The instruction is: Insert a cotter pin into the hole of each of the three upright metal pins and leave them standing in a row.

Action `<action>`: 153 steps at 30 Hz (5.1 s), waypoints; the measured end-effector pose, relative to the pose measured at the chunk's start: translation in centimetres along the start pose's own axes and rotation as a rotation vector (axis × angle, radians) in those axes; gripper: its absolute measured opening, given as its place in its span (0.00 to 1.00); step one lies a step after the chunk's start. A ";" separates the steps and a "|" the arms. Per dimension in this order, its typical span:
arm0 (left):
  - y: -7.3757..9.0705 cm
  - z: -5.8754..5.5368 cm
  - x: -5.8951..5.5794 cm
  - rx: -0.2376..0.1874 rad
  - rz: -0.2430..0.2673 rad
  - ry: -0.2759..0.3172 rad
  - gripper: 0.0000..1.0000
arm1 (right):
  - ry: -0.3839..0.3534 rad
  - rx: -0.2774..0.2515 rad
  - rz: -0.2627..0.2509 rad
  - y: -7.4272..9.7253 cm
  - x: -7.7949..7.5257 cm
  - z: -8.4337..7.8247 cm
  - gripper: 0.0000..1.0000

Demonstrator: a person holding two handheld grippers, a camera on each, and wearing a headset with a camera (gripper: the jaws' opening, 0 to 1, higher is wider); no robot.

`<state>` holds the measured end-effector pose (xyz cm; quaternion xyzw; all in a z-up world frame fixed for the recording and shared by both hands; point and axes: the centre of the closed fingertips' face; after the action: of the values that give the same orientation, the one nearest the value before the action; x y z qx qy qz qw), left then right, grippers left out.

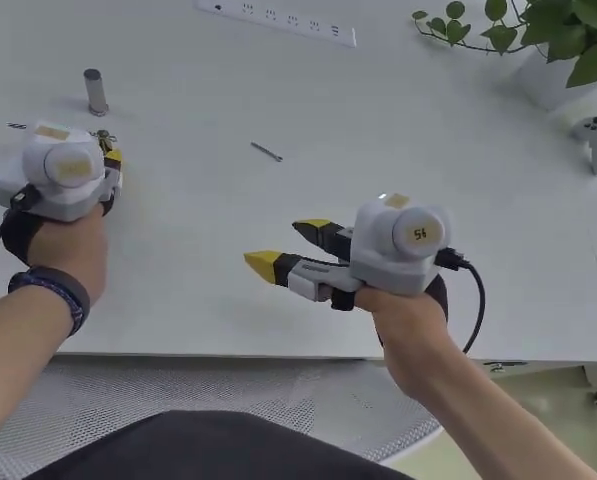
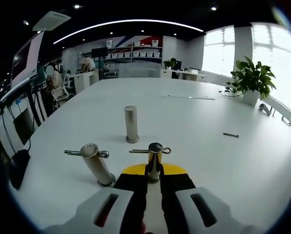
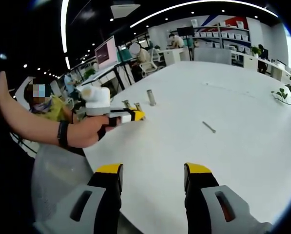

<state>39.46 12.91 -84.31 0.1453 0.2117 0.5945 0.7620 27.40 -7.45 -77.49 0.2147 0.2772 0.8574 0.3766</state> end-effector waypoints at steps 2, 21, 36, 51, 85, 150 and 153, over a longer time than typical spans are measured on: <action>0.0 -0.2 0.0 0.005 0.002 -0.003 0.08 | 0.001 -0.001 0.000 0.0 0.0 0.0 0.53; 1.0 -1.4 -0.2 0.034 -0.027 0.020 0.13 | 0.000 -0.005 0.005 -0.1 0.2 0.0 0.54; 2.9 -1.6 0.0 0.066 -0.074 -0.027 0.17 | -0.014 -0.022 0.013 -0.5 0.5 0.4 0.54; 5.6 -1.5 0.5 0.064 -0.113 -0.061 0.20 | -0.025 -0.028 0.025 -1.0 0.8 0.2 0.55; 12.5 2.3 -0.1 0.007 -0.312 -0.160 0.34 | -0.057 -0.039 0.011 -1.2 0.1 0.0 0.58; 9.8 8.2 1.9 0.012 -0.391 -0.234 0.41 | -0.122 -0.044 -0.019 -1.0 -0.8 -0.6 0.64; 9.2 8.8 2.0 0.015 -0.395 -0.247 0.40 | -0.125 -0.045 -0.021 -0.9 -0.8 -0.6 0.64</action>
<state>36.47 17.38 -72.64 0.1782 0.1456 0.4098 0.8827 28.08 -7.72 -78.65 0.2565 0.2360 0.8443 0.4069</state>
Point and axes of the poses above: the centre of the closed fingertips' face, and the gripper's own axes: y roughly backward along the fingers, x roughly to its left, z roughly out of its top, and after that the axes turned 8 degrees about -z, right-handed
